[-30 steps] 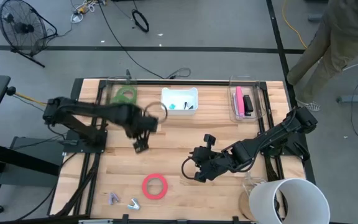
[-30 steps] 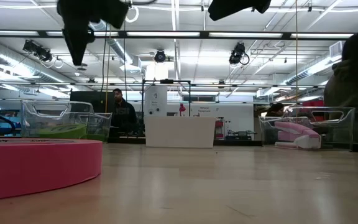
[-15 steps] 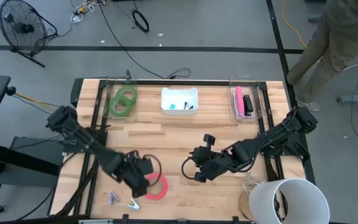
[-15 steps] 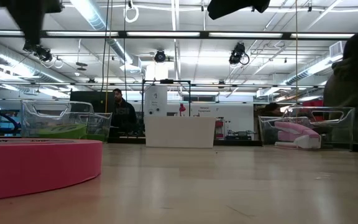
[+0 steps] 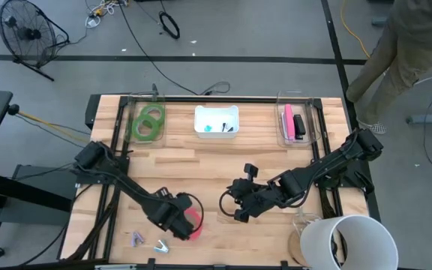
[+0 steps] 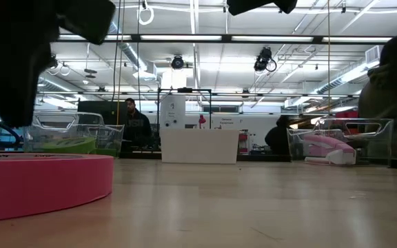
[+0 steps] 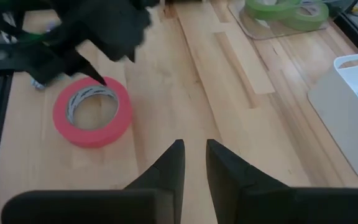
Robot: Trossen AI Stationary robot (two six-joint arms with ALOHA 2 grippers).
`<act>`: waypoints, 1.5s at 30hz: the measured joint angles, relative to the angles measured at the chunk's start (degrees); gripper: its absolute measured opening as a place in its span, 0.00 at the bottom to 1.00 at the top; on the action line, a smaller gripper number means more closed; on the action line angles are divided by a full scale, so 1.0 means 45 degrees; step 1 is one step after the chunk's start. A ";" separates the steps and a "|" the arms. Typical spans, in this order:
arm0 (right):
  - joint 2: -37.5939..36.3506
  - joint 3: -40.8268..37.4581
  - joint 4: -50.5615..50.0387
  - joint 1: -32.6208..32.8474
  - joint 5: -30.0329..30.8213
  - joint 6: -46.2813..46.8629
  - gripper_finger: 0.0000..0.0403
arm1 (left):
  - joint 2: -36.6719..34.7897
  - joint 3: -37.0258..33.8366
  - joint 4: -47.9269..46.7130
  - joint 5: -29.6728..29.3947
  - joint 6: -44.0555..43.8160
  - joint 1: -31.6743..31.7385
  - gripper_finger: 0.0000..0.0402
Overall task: Pick and place Stapler, Stapler remover, tape
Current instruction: Put the pink tape into the left transparent bin
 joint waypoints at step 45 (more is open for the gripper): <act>0.0000 0.0000 0.0397 0.0000 -0.0102 -0.0005 0.16 | 0.2017 0.0071 0.1263 0.1120 0.2779 0.0495 0.20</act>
